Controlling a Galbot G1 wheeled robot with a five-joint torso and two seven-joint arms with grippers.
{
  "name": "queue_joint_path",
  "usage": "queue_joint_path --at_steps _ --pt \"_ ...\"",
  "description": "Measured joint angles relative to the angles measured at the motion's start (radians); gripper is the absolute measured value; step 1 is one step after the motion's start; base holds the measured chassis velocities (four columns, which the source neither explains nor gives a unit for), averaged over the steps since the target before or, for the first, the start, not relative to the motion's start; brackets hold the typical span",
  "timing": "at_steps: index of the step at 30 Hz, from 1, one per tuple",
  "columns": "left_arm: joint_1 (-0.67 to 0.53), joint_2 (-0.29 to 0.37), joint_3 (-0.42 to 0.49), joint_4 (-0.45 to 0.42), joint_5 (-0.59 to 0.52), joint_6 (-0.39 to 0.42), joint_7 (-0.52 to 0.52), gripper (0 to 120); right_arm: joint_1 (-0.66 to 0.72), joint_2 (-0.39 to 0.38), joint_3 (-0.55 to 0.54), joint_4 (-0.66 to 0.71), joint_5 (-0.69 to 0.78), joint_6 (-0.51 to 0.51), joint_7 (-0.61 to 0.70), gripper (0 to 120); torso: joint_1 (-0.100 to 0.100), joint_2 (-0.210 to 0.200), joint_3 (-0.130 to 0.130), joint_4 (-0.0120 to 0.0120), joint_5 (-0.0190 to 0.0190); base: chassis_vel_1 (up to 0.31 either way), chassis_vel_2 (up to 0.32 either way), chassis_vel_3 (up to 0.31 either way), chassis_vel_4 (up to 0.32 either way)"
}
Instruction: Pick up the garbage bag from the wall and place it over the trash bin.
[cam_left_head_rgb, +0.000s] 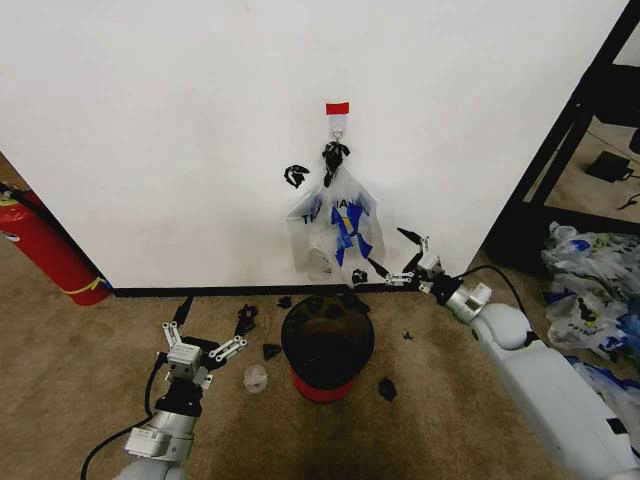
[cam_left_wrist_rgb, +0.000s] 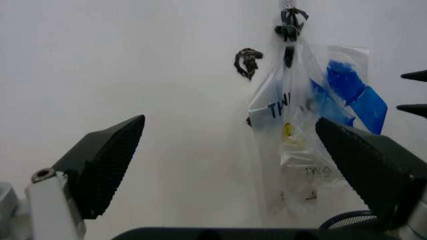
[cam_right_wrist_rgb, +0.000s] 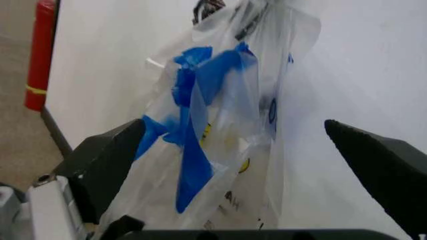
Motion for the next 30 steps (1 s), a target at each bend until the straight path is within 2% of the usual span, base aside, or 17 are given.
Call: queue_joint_path --at_steps 5,7,9,12,14,15,16,23,25,28,30 --pt "-0.005 0.003 -0.001 0.005 -0.002 0.000 -0.001 100 0.019 0.028 -0.017 -0.038 -0.008 0.000 0.014 86 0.000 0.000 0.000 -0.0001 0.0001 0.000 0.000 0.000 0.000" --pt "-0.009 0.007 -0.001 0.011 -0.003 0.000 -0.002 100 0.040 0.056 -0.032 -0.074 -0.010 -0.001 0.016 72 0.000 0.000 0.000 -0.0002 0.0000 0.000 0.000 0.000 0.000" --pt "-0.011 0.007 -0.001 0.013 -0.004 0.000 -0.002 100 0.050 0.065 -0.041 -0.086 -0.010 -0.001 0.016 71 0.000 0.000 0.000 -0.0001 0.0000 0.000 0.000 0.000 0.000" --pt "-0.013 0.012 -0.001 0.019 -0.004 0.000 -0.002 100 0.078 0.090 -0.062 -0.125 -0.028 -0.001 0.019 55 0.000 0.000 0.000 0.0001 0.0001 0.000 0.000 0.000 0.000" --pt "-0.015 0.015 -0.003 0.020 -0.006 0.000 -0.003 100 0.088 0.098 -0.066 -0.137 -0.037 -0.004 0.023 51 0.000 0.000 0.000 0.0001 0.0001 0.000 0.000 0.000 0.000" --pt "-0.017 0.018 -0.005 0.021 -0.009 0.000 -0.005 100 0.095 0.101 -0.069 -0.144 -0.043 -0.008 0.028 43 0.000 0.000 0.000 0.0001 0.0000 0.000 0.000 0.000 0.000" --pt "-0.017 0.018 -0.005 0.021 -0.009 0.000 -0.005 100 0.095 0.101 -0.069 -0.144 -0.043 -0.008 0.028 43 0.000 0.000 0.000 0.0001 0.0000 0.000 0.000 0.000 0.000" --pt "-0.026 0.029 -0.007 0.021 -0.016 0.007 -0.007 100 0.075 0.088 -0.055 -0.123 -0.017 -0.015 0.029 15 0.000 0.000 0.000 -0.0001 0.0001 0.000 0.000 0.000 0.000" --pt "-0.027 0.029 -0.005 0.021 -0.016 0.007 -0.007 100 0.072 0.086 -0.054 -0.120 -0.013 -0.016 0.029 14 0.000 0.000 0.000 -0.0001 0.0000 0.000 0.000 0.000 0.000" --pt "-0.042 0.037 0.010 0.021 -0.012 0.014 -0.006 100 0.039 0.072 -0.046 -0.084 0.065 -0.029 0.037 0 0.000 0.000 0.000 -0.0002 0.0002 0.000 0.000 0.000 0.000" --pt "-0.060 0.045 0.017 0.022 -0.012 0.021 -0.007 100 0.025 0.066 -0.046 -0.068 0.116 -0.039 0.047 0 0.000 0.000 0.000 -0.0001 0.0001 0.000 0.000 0.000 0.000"
